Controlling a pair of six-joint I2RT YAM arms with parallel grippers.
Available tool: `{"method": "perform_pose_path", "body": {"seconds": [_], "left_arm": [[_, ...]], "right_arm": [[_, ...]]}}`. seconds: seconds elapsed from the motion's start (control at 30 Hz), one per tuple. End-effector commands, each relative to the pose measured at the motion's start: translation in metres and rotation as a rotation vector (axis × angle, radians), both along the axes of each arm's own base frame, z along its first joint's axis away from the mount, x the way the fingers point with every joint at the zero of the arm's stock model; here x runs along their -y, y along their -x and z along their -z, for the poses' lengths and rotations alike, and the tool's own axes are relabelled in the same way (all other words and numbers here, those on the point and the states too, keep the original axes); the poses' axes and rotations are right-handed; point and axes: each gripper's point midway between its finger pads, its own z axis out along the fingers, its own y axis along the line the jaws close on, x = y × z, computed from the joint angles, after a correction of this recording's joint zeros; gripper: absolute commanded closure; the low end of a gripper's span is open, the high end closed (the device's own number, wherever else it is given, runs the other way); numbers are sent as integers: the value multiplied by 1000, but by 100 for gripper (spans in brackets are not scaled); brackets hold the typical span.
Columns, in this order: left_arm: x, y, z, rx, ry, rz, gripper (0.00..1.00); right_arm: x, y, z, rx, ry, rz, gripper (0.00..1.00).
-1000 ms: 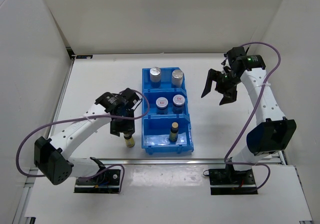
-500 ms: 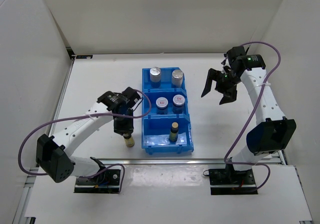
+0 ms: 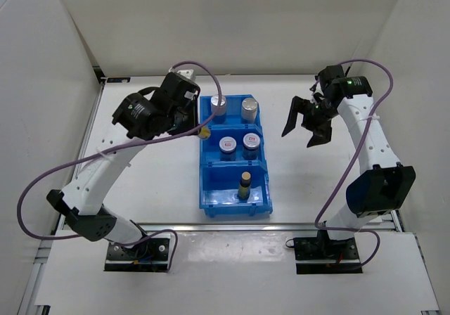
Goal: Organize the condiment bottles
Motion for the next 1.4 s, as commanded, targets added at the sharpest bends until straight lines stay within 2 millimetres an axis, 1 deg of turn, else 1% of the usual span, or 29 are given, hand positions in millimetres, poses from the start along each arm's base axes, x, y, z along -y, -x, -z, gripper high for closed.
{"method": "perform_pose_path", "body": {"seconds": [0.0, 0.07, 0.1, 0.13, 0.17, 0.2, 0.23, 0.3, 0.33, 0.37, 0.4, 0.5, 0.53, 0.57, 0.6, 0.67, 0.73, 0.8, 0.83, 0.87, 0.9, 0.93, 0.97, 1.1, 1.17, 1.27, 1.33, 1.37], "left_arm": [[6, 22, -21, 18, -34, 114, 89], [16, 26, -26, 32, -33, 158, 89], [23, 29, -26, 31, -33, 194, 89], [32, 38, -26, 26, -33, 250, 89], [42, 40, -25, 28, -29, 289, 89], [47, 44, -21, 22, -37, 337, 89], [58, 53, -17, -2, -25, 383, 89], [65, 60, -5, -33, -52, 425, 89], [70, 67, -2, -46, -53, 453, 89], [70, 67, 5, -64, -69, 453, 89], [72, 74, 16, -97, -83, 474, 89], [74, 82, 29, -145, -92, 487, 89], [71, 84, 39, -174, -107, 475, 89], [72, 84, 43, -182, -105, 464, 89], [72, 90, 53, -211, -124, 477, 89], [73, 92, 59, -219, -114, 474, 89], [71, 93, 71, -244, -131, 465, 89], [75, 91, 78, -242, -122, 458, 89], [73, 92, 87, -258, -137, 456, 89], [73, 92, 91, -262, -141, 456, 89], [78, 89, 101, -274, -153, 455, 89], [77, 87, 107, -277, -170, 448, 89], [78, 87, 119, -299, -191, 446, 89], [80, 78, 136, -313, -254, 447, 89], [81, 74, 139, -300, -266, 437, 89], [83, 72, 145, -305, -279, 446, 89], [83, 72, 145, -305, -279, 446, 89], [83, 72, 145, -304, -283, 454, 86]], "right_arm": [[-3, -3, -5, 3, -24, 4, 0], [-1, -2, -7, 13, -15, 7, 0], [-1, -1, -4, 3, -13, 7, 0], [-1, 0, -6, 12, -15, 7, 0], [-1, 2, -4, 3, -13, 7, 0], [1, 3, -6, 13, -6, 10, 0], [1, 3, -6, 13, -6, 10, 0], [1, 4, -3, 4, -4, 10, 0], [1, 5, -6, 13, -6, 10, 0], [3, 5, -5, 14, 3, 12, 0], [3, 5, -5, 14, 3, 12, 0], [3, 5, -5, 14, 3, 12, 0], [3, 5, -5, 14, 3, 12, 0], [3, 5, -5, 14, 3, 12, 0], [3, 5, -5, 14, 3, 12, 0], [3, 5, -5, 14, 3, 12, 0], [3, 5, -5, 14, 3, 12, 0], [3, 6, -7, 23, 1, 12, 0], [3, 6, -8, 23, 1, 12, 0], [3, 6, -8, 23, 1, 12, 0], [3, 6, -8, 23, 1, 12, 0], [3, 6, -8, 23, 1, 12, 0], [3, 6, -8, 23, 1, 12, 0], [4, 5, -7, 25, 12, 15, 0], [4, 5, -7, 25, 12, 15, 0], [4, 4, -9, 34, 10, 15, 0], [4, 4, -9, 34, 10, 15, 0], [4, 4, -9, 34, 10, 15, 0]]}}
